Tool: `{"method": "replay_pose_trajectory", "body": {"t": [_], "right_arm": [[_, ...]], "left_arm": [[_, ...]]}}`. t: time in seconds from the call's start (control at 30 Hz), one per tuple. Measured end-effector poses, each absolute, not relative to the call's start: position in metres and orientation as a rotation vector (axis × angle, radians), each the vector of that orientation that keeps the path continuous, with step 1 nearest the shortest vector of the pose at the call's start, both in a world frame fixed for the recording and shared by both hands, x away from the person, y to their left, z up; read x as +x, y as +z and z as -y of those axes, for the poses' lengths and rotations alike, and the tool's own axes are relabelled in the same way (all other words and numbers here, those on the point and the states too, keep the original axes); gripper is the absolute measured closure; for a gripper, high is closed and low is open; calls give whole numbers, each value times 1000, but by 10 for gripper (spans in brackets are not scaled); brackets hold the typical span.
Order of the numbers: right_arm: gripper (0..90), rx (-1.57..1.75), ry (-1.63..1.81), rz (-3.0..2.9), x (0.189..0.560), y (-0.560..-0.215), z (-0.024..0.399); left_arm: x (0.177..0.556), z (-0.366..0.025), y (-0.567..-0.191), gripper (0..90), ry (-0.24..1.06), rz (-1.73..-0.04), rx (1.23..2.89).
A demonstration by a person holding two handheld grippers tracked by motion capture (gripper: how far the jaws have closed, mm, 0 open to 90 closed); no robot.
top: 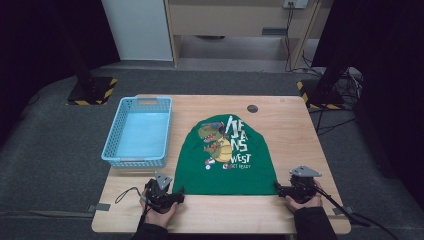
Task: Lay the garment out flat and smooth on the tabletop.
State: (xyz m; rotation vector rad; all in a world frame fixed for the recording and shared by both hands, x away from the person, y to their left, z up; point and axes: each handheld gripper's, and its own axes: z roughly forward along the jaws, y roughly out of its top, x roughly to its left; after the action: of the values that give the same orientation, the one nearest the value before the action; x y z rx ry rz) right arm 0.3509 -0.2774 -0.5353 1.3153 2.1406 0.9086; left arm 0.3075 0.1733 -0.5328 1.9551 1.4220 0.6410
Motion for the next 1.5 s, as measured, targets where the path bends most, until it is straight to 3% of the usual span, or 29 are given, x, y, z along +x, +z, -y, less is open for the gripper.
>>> {"method": "replay_pose_trajectory", "body": {"t": [0.5,0.87,1.2,1.5], "right_arm": [[116,1306,957,-2109,352,-526,276],[140,1306,1113,-2096,379,-507,241],[170,1353,1047,-2164,416,-524,217],[198,1295,959,-2207,412,-535,211]], "left_arm": [[317,-177,-520,151,587,-1349,1920],[360,-153,-507,184,511,-1289,1919],[390,-141,-528,188,458,-1306,1980],[381,-131,-530,175,529,-1280,2080]]}}
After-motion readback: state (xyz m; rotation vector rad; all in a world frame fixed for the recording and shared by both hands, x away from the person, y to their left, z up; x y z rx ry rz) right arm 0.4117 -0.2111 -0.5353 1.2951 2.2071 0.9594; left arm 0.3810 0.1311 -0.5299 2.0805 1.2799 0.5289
